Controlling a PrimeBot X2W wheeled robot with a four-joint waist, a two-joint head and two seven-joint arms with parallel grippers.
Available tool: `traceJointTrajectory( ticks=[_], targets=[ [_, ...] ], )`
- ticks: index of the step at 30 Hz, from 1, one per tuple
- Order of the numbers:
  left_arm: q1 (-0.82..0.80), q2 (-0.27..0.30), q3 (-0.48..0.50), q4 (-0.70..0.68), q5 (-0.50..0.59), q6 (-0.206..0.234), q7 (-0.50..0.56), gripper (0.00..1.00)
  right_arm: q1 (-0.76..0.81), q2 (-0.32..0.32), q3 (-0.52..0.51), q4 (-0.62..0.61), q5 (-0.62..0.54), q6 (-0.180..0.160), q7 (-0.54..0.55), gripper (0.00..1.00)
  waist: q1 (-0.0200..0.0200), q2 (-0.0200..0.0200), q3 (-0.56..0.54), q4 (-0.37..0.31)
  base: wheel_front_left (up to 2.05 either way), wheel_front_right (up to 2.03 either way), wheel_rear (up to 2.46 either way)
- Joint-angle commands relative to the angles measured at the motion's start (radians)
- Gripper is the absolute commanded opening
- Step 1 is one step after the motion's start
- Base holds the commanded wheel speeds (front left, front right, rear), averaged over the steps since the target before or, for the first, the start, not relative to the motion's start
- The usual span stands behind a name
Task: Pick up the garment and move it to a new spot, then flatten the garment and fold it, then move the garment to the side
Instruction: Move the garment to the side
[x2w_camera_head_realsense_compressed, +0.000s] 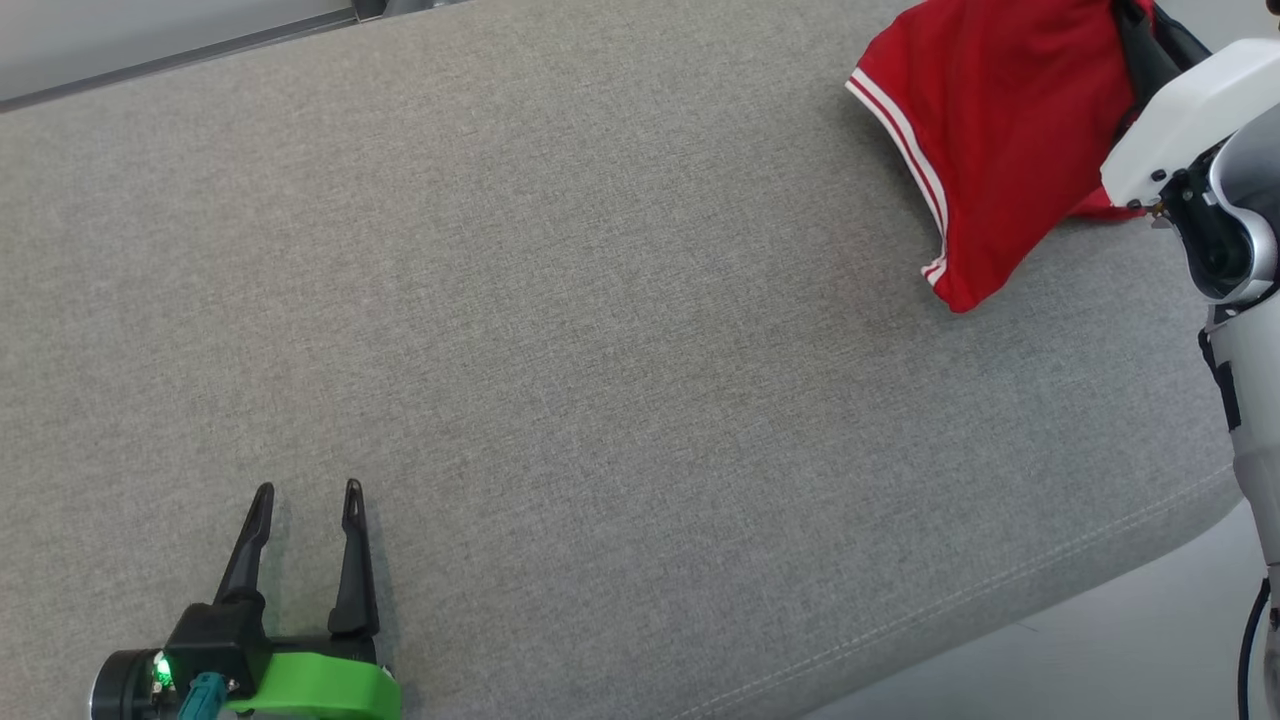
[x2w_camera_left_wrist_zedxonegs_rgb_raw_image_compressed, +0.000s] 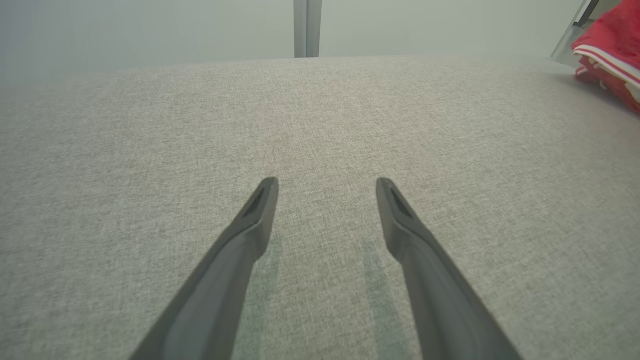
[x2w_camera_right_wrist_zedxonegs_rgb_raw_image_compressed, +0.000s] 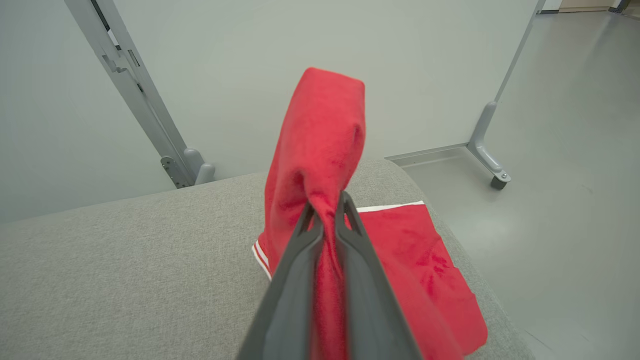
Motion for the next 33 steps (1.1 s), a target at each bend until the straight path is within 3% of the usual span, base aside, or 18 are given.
traceJointTrajectory(
  ticks=[1,3,4,5,6,7,13,18,26,33],
  targets=[
    [-0.031,0.001,0.004,-0.001,0.011,-0.005,-0.003,1.0,-0.017,0.004,-0.02,0.009,-0.01,-0.001,0.002,0.0,0.0,0.0038,0.015,0.002,0.0,0.0,0.0],
    [-0.037,0.001,0.002,-0.001,0.014,-0.008,-0.003,1.0,-0.028,0.0,-0.037,0.023,-0.024,-0.001,-0.009,0.0,0.0,0.0038,0.024,0.007,0.0,0.0,0.0],
    [-0.038,0.001,0.003,0.0,0.014,-0.009,-0.003,1.0,-0.031,0.001,-0.055,0.038,-0.032,-0.001,-0.017,0.11,0.0,0.0038,0.028,0.01,0.0,0.0,0.0],
    [-0.038,0.001,0.004,0.002,0.014,-0.008,-0.003,1.0,-0.031,-0.004,-0.07,0.055,-0.05,-0.001,-0.025,0.38,0.0,0.0038,0.032,0.014,0.0,0.0,0.0],
    [-0.039,0.001,0.006,0.003,0.014,-0.007,-0.003,1.0,-0.029,-0.011,-0.084,0.077,-0.072,-0.001,-0.032,0.82,0.0,0.0038,0.036,0.018,0.0,0.0,0.0],
    [-0.04,0.001,0.008,0.003,0.013,-0.005,-0.003,1.0,-0.027,-0.017,-0.103,0.097,-0.091,-0.001,-0.038,1.0,0.0,0.0038,0.038,0.024,0.0,0.0,0.0],
    [-0.024,0.001,0.017,-0.002,0.004,0.002,-0.003,1.0,-0.013,-0.039,-0.186,0.16,-0.171,-0.001,-0.095,1.0,0.0,0.0038,0.044,0.046,0.0,0.0,0.0],
    [-0.009,0.001,0.026,-0.006,0.0,0.007,-0.003,1.0,0.013,-0.042,-0.207,0.135,-0.211,-0.001,-0.154,1.0,0.0,0.0038,0.032,0.052,0.0,0.0,0.0],
    [0.009,0.0,0.017,-0.04,-0.015,0.015,-0.003,1.0,0.133,-0.01,-0.131,-0.037,-0.202,-0.001,-0.26,1.0,0.0,0.0038,-0.039,0.058,0.0,0.0,0.0],
    [0.024,0.0,0.012,-0.125,-0.037,0.031,-0.001,1.0,0.341,0.031,-0.073,-0.206,-0.145,-0.001,-0.42,1.0,0.0,0.0038,-0.121,0.118,0.0,0.0,0.0]
  ],
)
